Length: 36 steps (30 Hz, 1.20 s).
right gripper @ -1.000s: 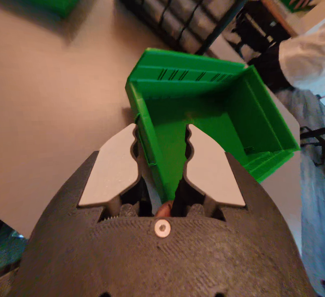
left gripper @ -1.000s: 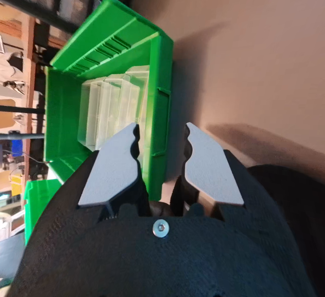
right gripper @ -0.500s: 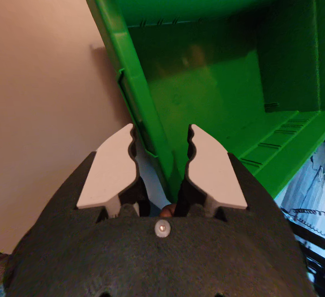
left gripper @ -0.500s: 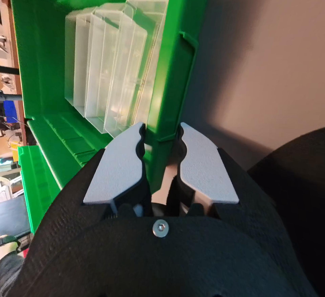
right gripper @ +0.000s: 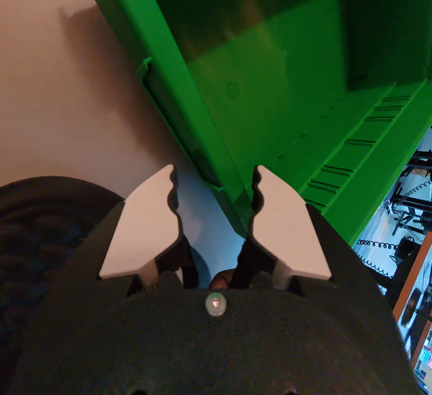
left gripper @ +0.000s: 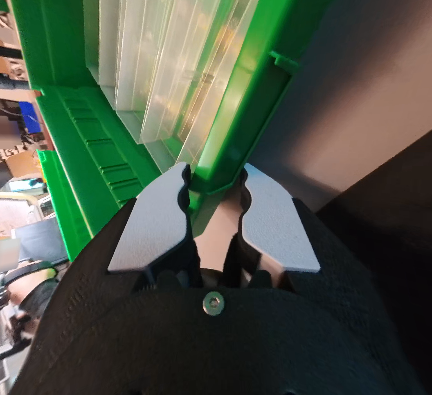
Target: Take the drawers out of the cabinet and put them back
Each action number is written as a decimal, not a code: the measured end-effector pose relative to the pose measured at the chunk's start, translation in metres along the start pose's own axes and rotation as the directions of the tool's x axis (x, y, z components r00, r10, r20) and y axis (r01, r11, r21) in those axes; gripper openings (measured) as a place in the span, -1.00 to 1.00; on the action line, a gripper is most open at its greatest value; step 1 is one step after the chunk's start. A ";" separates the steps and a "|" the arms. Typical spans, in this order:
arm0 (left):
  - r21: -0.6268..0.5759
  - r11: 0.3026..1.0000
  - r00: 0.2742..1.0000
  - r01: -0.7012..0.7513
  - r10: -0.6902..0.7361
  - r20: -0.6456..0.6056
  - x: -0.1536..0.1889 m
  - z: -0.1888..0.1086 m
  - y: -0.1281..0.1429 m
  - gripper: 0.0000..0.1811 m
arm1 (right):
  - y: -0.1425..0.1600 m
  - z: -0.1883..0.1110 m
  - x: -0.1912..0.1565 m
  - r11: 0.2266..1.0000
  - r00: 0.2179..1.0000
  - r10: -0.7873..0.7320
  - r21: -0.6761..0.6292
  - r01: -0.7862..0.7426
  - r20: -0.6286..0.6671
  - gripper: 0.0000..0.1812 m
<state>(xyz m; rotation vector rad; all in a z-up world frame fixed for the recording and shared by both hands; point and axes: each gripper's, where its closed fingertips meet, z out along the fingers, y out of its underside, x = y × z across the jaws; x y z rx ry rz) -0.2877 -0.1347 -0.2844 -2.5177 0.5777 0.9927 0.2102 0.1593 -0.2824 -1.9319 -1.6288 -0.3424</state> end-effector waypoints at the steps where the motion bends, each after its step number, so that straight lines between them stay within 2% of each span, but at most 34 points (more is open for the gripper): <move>1: -0.004 1.000 1.000 0.003 -0.003 0.008 -0.002 0.001 0.003 -0.55 | 0.002 0.001 0.000 1.000 1.000 -0.002 -0.001 0.002 0.008 -0.33; 4: 0.000 1.000 1.000 0.013 -0.013 -0.007 -0.003 0.000 0.009 -0.55 | 0.007 0.006 0.006 1.000 1.000 -0.018 -0.006 0.018 -0.020 -0.54; 22: -0.115 0.992 0.999 0.049 -0.051 -0.013 -0.012 -0.005 0.066 -0.53 | 0.049 0.007 0.027 0.999 0.998 -0.025 -0.023 0.024 -0.050 -0.51; 36: -0.177 0.982 0.997 0.069 -0.072 -0.015 -0.016 -0.007 0.089 -0.53 | 0.079 0.004 0.035 0.999 0.998 0.018 -0.042 -0.020 -0.066 -0.50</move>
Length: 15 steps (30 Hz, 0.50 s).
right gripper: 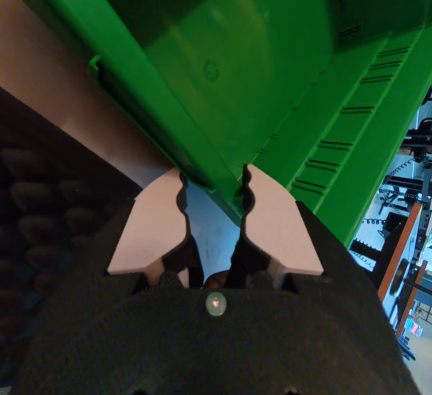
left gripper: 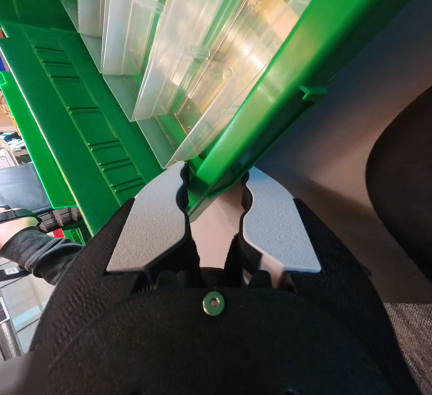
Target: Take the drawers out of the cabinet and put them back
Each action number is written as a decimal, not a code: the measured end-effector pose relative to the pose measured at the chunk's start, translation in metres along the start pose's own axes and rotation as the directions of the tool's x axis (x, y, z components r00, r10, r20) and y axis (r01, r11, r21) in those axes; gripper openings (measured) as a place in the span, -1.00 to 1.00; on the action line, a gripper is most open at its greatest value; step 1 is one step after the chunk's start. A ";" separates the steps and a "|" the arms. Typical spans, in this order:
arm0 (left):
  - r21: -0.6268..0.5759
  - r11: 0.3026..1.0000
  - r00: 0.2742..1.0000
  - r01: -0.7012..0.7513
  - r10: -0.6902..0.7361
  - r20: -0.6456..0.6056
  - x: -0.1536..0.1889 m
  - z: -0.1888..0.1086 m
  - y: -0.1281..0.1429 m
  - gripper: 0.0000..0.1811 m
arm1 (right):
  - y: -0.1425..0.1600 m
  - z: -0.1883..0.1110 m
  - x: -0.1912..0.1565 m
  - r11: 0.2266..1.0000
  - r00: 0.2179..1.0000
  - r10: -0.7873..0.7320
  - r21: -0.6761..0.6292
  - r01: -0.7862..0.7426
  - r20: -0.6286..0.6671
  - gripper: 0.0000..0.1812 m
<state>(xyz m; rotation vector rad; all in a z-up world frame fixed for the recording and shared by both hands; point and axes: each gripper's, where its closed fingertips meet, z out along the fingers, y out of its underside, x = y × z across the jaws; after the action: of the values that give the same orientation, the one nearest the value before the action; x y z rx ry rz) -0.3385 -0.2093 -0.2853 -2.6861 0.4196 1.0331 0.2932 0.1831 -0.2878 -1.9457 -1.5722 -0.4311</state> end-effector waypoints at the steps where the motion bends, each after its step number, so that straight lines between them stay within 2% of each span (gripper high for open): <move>1: -0.002 1.000 1.000 0.000 0.000 0.001 0.000 0.000 0.001 -0.53 | 0.001 0.000 0.001 1.000 1.000 0.002 0.000 -0.002 0.000 -0.50; 7: 0.014 1.000 1.000 0.004 -0.004 0.003 -0.001 0.000 0.003 -0.53 | 0.007 0.001 0.003 1.000 1.000 0.003 -0.003 -0.003 -0.005 -0.50; 11: -0.040 0.999 1.000 0.008 -0.008 -0.014 0.000 -0.001 0.009 -0.53 | 0.012 0.002 0.005 1.000 1.000 0.007 -0.008 -0.007 -0.004 -0.50; 15: -0.035 0.999 1.000 0.012 -0.013 -0.014 -0.001 -0.001 0.012 -0.53 | 0.015 0.003 0.007 1.000 1.000 0.012 -0.002 -0.012 -0.008 -0.50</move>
<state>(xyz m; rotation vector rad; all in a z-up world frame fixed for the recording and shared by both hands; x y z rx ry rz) -0.3428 -0.2206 -0.2856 -2.7246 0.3903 1.0281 0.3095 0.1882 -0.2893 -1.9515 -1.5550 -0.4360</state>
